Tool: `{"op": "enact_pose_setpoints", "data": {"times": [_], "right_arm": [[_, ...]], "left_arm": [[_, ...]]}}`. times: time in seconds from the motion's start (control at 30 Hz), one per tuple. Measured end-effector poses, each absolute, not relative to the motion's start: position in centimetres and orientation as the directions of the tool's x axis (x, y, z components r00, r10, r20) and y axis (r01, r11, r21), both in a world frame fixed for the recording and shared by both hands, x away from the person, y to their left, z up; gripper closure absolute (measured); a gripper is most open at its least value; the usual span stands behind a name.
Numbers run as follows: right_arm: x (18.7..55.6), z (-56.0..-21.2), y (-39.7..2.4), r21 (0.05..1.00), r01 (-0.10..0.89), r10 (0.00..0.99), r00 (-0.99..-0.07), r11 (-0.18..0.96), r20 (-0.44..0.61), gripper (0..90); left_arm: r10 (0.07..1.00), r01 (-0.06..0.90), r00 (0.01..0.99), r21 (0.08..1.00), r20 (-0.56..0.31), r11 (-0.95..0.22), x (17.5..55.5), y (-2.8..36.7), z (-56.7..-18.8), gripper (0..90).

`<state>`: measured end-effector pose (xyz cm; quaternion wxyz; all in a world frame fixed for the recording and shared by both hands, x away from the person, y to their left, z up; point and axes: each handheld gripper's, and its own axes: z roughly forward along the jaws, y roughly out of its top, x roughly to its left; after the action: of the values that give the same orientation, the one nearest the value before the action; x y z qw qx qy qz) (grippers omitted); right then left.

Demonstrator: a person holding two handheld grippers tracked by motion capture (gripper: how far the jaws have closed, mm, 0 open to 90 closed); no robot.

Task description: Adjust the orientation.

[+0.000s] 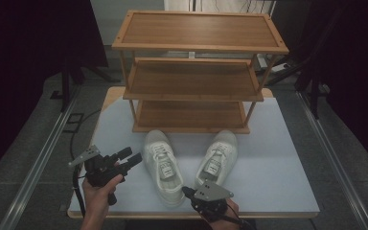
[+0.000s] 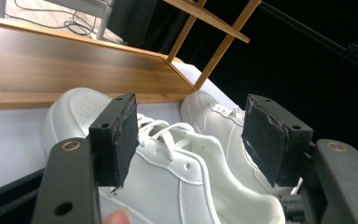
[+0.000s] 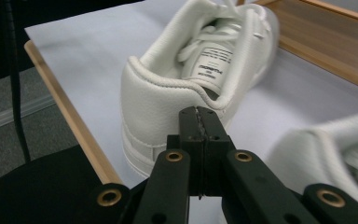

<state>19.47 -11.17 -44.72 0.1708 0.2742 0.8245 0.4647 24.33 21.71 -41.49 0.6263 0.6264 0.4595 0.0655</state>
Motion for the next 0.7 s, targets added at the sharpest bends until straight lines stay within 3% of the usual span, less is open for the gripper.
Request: {"op": "enact_pose_setpoints", "data": {"times": [0.4, 0.7], "right_arm": [[19.4, -45.0, -6.1, 0.868, 0.252, 0.48, -0.877, 0.428, 0.018, 88.5], [19.7, -45.0, -4.6, 0.874, 0.25, 0.448, -0.893, 0.417, 0.042, 85.8]], "left_arm": [[0.66, 0.479, 0.561, 0.846, -0.5, 0.234, 24.0, 22.5, -41.1, 35.5], [0.656, 0.494, 0.554, 0.836, -0.514, 0.238, 23.9, 22.5, -41.4, 35.5]]}}
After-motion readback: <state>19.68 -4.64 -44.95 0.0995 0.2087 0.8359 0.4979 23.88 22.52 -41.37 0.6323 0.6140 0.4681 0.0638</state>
